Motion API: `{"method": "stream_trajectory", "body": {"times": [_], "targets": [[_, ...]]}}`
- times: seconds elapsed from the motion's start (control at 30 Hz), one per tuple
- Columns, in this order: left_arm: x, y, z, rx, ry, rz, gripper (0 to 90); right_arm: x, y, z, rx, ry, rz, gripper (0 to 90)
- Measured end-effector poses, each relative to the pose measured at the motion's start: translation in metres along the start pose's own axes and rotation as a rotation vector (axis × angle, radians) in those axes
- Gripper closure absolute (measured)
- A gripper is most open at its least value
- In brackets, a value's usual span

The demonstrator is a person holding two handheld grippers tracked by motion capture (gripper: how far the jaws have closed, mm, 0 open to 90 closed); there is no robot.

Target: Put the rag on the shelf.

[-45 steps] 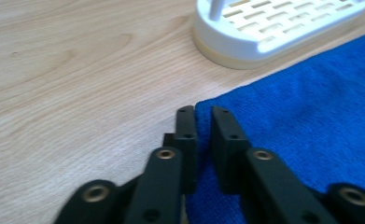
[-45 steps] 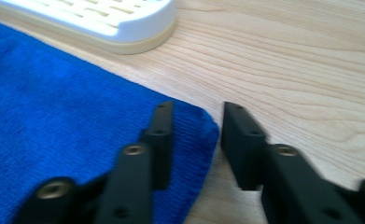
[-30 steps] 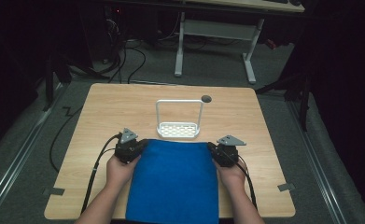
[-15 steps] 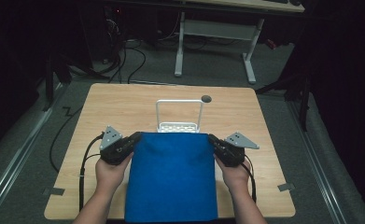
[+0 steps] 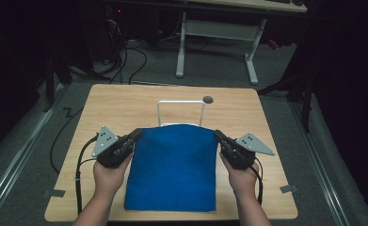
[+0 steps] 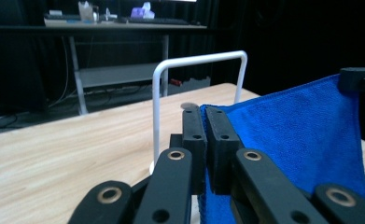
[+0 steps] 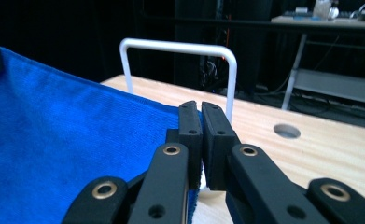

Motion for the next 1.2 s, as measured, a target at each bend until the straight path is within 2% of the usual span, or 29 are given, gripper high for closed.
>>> {"method": "stream_trajectory", "body": {"times": [0.13,0.17,0.33,0.57,0.67,0.77,0.83,1.0,1.2], "targets": [[-0.009,0.006,-0.006,-0.001,-0.022,-0.032,87.6,-0.012,0.009,0.002,-0.003,-0.008,-0.040,88.2],[-0.012,0.007,-0.007,-0.002,-0.024,-0.045,87.6,-0.018,0.013,0.003,-0.003,0.000,-0.064,88.2],[-0.023,0.013,-0.015,0.015,-0.039,-0.080,87.7,-0.027,0.021,0.005,-0.004,0.002,-0.096,88.2],[-0.037,0.020,-0.025,0.012,-0.081,-0.123,87.7,-0.039,0.031,0.008,0.002,0.002,-0.145,88.2],[-0.038,0.019,-0.024,0.018,-0.075,-0.120,87.7,-0.042,0.031,0.009,-0.008,-0.015,-0.150,88.3],[-0.041,0.018,-0.023,0.017,-0.076,-0.129,87.8,-0.050,0.033,0.010,-0.004,-0.006,-0.177,88.3],[-0.049,0.017,-0.022,0.008,-0.096,-0.149,87.9,-0.056,0.033,0.009,0.000,0.002,-0.193,88.4],[-0.058,0.013,-0.020,0.005,-0.106,-0.160,87.9,-0.069,0.032,0.006,0.017,0.004,-0.225,88.4],[-0.078,0.010,-0.017,0.008,-0.134,-0.203,87.9,-0.091,0.029,0.004,0.027,-0.003,-0.249,88.4]]}}
Point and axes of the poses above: each handheld gripper's, and its own axes: y roughly backward along the jaws, x roughly out of its underside, z roughly to its left, the point moved 8 cm from there along -y, roughly forward along the jaws, and after that the axes turned 12 degrees about x, right-handed, at the moved point
